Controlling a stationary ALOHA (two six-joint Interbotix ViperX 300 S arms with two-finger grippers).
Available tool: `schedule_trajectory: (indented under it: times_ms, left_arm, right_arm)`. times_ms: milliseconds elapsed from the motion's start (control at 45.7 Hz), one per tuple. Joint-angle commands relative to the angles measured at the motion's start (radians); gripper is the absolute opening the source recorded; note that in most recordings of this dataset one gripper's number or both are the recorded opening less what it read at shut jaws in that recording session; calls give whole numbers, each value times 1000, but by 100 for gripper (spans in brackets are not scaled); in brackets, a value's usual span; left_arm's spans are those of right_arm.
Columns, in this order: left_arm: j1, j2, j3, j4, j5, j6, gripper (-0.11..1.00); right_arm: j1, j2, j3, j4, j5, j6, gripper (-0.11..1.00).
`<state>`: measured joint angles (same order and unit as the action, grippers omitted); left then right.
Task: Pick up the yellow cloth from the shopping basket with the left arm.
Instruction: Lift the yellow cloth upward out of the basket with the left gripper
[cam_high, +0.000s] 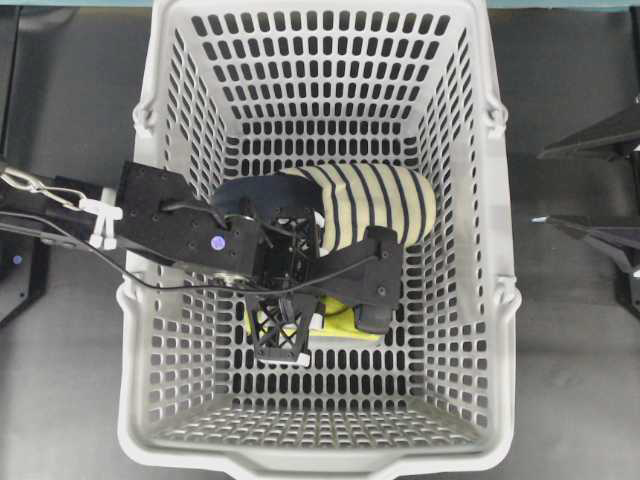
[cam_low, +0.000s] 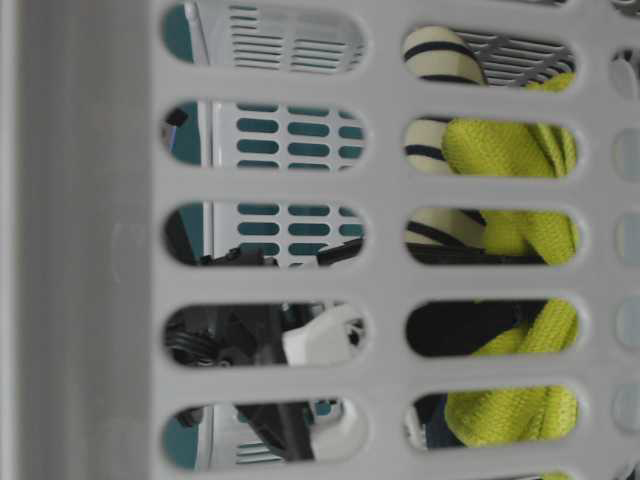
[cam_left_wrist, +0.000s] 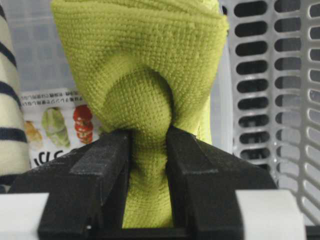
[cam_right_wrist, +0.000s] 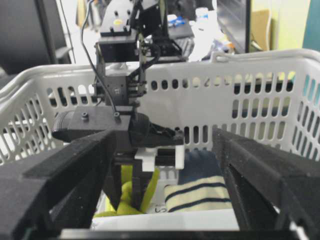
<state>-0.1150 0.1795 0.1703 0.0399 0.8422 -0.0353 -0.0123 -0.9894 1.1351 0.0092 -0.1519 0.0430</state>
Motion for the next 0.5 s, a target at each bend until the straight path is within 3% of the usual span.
schedule_trajectory:
  times_ms: [0,284,481]
  left_arm:
    - [8,-40,-26,5,0,2,20]
    - [6,-155,-176,5,34,2,20]
    - [14,-224,-357,5,160,0,20]
  right_arm:
    - [-2,3,-20,2,-5,-2,75]
    - [-2,0,-20,2,-8,0,75]
    - [-2,-2,-20,2,-6,0,75]
